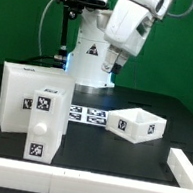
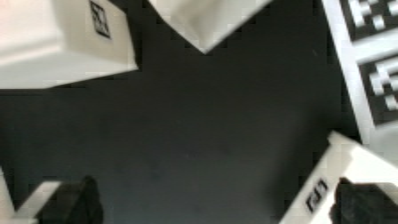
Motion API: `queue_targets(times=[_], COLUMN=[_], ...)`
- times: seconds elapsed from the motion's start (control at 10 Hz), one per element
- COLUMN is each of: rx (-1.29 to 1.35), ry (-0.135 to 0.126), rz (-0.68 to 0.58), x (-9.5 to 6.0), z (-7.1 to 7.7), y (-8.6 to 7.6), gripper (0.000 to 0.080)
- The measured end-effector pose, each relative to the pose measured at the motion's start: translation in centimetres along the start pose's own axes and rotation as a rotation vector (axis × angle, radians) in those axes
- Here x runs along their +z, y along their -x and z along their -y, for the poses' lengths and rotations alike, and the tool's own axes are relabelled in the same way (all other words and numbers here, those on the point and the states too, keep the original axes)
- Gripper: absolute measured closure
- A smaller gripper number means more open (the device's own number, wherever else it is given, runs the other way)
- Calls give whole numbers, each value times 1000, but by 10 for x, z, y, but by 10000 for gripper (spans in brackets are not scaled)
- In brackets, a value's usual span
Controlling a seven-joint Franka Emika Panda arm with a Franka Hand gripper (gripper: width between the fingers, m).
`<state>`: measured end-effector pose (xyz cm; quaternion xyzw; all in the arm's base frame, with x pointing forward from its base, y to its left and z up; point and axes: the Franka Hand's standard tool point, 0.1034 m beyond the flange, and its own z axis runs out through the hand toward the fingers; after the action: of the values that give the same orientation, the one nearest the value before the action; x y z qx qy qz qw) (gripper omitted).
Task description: Assemble drawer
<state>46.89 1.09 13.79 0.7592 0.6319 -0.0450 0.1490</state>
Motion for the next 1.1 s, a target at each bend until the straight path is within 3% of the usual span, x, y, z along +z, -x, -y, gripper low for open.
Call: queue_targets(times=[0.1, 0.5, 0.6, 0.8, 0.9, 1.0, 1.1], rx=[-124, -137, -156, -180, -178, -143, -121], ry=[66, 61, 74, 76, 80, 104, 100], rz=[-38, -41, -34, 7, -1, 36, 108], x=[-3, -1, 2, 23, 29, 36, 39], z=[-9, -6, -6, -1, 1, 5, 7], y=[-6, -7, -4, 7, 5, 0, -2], gripper=[150, 150, 150, 150, 150, 150, 150])
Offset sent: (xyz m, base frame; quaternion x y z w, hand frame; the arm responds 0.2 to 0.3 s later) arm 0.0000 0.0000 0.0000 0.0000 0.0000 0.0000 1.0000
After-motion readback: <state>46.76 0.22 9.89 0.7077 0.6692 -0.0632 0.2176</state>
